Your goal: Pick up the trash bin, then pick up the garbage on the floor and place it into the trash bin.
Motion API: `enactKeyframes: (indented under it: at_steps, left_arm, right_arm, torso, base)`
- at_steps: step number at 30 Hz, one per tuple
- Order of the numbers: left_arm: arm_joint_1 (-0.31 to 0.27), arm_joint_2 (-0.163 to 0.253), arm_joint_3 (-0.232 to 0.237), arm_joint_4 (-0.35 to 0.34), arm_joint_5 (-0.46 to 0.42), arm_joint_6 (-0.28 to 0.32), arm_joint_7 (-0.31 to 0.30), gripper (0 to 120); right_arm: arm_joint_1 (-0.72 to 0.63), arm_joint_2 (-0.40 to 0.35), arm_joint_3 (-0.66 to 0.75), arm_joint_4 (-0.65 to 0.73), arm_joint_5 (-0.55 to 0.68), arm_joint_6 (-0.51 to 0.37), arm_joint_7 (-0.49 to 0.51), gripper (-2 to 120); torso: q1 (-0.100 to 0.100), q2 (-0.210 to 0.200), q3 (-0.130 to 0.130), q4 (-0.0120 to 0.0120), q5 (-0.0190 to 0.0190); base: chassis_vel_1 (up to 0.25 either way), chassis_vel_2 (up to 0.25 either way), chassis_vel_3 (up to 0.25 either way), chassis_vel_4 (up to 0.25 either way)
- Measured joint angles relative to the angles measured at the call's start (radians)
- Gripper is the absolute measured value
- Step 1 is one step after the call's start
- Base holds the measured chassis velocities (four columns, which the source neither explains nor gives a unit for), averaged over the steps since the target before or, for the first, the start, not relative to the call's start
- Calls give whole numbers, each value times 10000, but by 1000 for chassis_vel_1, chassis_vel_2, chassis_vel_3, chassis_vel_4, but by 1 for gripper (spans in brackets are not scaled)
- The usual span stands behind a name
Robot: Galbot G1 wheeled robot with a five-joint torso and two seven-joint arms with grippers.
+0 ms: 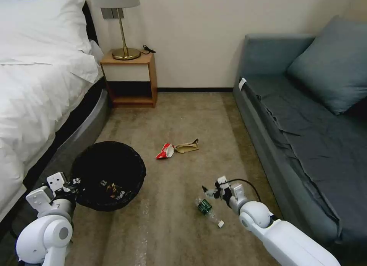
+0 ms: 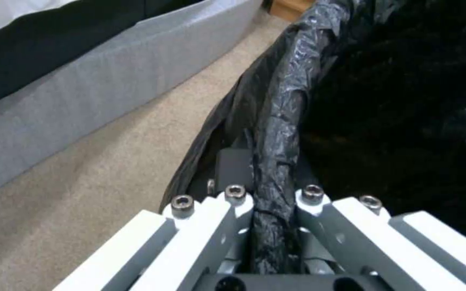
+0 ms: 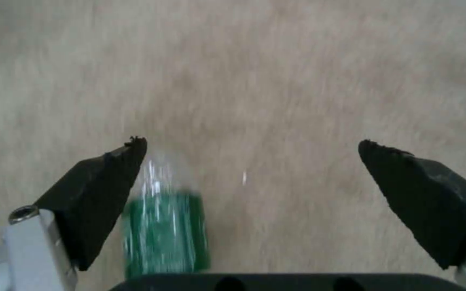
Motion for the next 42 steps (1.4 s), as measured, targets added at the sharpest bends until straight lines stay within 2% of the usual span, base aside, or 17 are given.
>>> enactKeyframes:
  at_steps: [5, 18, 21, 24, 26, 31, 32, 35, 42]
  left_arm:
    - [53, -46, -31, 0, 31, -39, 7, 3]
    - [50, -47, -2, 21, 94, -68, 36, 3]
    - [33, -17, -4, 32, 94, -68, 36, 3]
    - [27, 2, -5, 58, 93, -68, 36, 3]
    - [25, 2, -2, 72, 94, -68, 36, 3]
    - [-1, 16, 22, 114, 104, -70, 36, 3]
    - [-1, 16, 22, 114, 104, -70, 36, 3]
    - [-8, 22, 47, 116, 108, -71, 36, 3]
    - [-6, 22, 72, 122, 145, -71, 34, 3]
  right_arm:
    - [51, 8, -431, -761, -459, 185, -520, 100]
    - [30, 208, -996, -1530, -1047, 453, -632, 98]
    - [24, 274, -1045, -1676, -1144, 503, -625, 92]
    - [-25, 331, -1049, -1757, -1229, 590, -600, 77]
    - [-39, 344, -1043, -1782, -1264, 628, -584, 73]
    - [-86, 354, -964, -1839, -1332, 750, -501, 52]
    - [-86, 354, -964, -1839, -1332, 750, -501, 52]
    - [-123, 328, -897, -1845, -1359, 825, -502, 37]
    - [-246, 197, -740, -1535, -1340, 1100, -429, 23]
  torso:
    - [0, 0, 0, -3, -2]
    - [0, 0, 0, -1, -2]
    - [0, 0, 0, -1, -2]
    - [0, 0, 0, 0, -2]
    - [0, 0, 0, -1, -2]
    - [0, 0, 0, -1, -2]
    - [0, 0, 0, -1, -2]
    - [0, 0, 0, -1, -3]
    - [-1, 0, 0, -1, 0]
  base:
    - [0, 0, 0, 0]
    - [0, 0, 0, 0]
    - [0, 0, 0, 0]
    - [0, 0, 0, 0]
    - [0, 0, 0, 0]
    - [0, 0, 0, 0]
    - [0, 0, 0, 0]
    - [0, 0, 0, 0]
    - [0, 0, 0, 0]
